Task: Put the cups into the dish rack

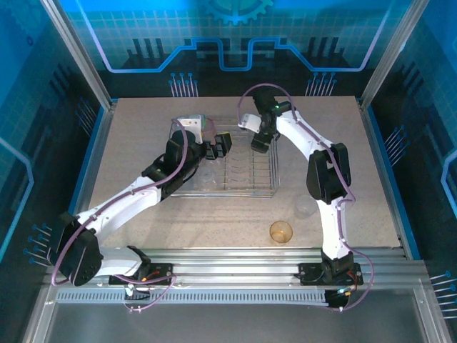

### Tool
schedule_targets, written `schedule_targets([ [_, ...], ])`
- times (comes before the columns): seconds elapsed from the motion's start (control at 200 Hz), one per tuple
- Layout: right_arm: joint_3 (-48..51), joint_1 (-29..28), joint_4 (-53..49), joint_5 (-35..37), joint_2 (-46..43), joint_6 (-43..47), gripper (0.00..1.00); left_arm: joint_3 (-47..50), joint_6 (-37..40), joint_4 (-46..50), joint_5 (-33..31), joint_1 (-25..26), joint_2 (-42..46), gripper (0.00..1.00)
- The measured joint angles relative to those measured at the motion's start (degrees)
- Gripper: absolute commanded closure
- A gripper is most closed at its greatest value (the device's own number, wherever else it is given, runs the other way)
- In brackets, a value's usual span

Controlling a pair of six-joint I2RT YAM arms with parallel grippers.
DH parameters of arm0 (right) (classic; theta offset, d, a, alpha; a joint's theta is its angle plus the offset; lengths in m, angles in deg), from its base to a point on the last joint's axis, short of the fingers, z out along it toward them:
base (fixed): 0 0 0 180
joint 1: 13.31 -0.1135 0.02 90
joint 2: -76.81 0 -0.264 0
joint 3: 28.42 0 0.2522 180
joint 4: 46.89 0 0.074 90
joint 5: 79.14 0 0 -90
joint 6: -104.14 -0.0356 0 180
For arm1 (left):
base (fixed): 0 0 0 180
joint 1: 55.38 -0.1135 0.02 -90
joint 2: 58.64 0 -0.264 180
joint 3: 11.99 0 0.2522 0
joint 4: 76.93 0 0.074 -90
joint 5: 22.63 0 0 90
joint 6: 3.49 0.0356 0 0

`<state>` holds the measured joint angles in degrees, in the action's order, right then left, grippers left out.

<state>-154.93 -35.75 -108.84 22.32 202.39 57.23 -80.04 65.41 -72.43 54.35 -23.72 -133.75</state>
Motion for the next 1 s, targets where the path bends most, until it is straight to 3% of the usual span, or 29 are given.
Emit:
schedule_targets([
  [1.001,1.4,2.9,1.3,3.3,-2.5,-2.1,0.11,0.0,-1.5,0.0,0.0,0.0,0.0,0.00],
])
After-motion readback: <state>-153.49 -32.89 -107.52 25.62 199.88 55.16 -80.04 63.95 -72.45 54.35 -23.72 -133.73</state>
